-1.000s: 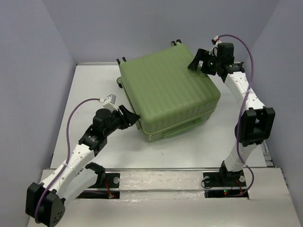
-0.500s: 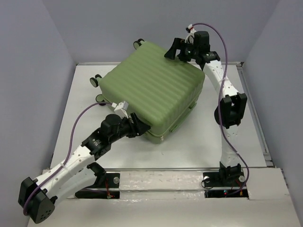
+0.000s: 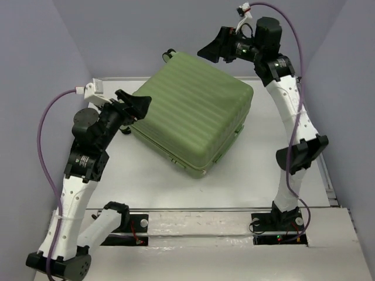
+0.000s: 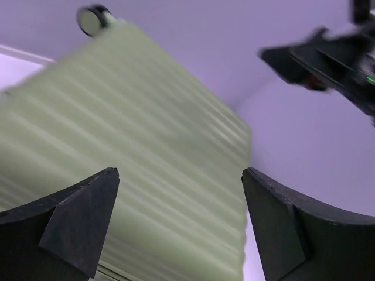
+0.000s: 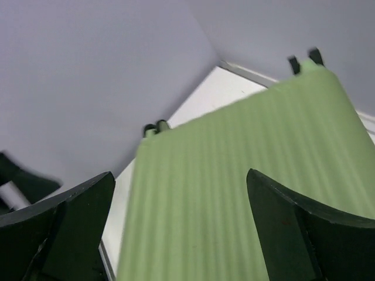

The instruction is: Pack the luggage

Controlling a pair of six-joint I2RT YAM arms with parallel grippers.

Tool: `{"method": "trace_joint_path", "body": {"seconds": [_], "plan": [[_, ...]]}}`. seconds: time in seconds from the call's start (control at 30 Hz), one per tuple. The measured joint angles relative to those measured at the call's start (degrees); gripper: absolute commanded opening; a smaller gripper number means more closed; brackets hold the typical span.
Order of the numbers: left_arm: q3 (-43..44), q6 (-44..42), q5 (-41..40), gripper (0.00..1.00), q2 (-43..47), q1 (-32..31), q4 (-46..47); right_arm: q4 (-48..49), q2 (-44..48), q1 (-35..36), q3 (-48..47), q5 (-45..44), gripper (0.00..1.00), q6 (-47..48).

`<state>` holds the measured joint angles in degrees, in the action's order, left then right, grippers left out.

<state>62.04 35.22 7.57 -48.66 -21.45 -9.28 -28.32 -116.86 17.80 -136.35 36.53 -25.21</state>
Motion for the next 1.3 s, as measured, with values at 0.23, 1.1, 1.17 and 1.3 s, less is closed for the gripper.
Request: {"method": "trace_joint_path", "body": {"seconds": [0.23,1.1,1.17,1.3], "plan": [[-7.23,-0.39,12.98,0.98,-1.07,22.01,4.87,5.16,22.56,2.01,15.82,2.51,0.10,4.28],[-16.52,24.13,25.62,0.99,-33.73,38.07,39.32,29.55,55.21,54.73,101.66,-43.54,0.50,0.13],[-16.57,24.50,26.08,0.99,-33.57,38.07,40.35,30.38,57.66,55.04,105.20,-47.78,0.46,-1.68],[-19.80,23.93,25.11,0.99,-27.26,38.07,38.21,31.61,65.94,54.99,111.91,-55.01,0.55,-4.55]]}}
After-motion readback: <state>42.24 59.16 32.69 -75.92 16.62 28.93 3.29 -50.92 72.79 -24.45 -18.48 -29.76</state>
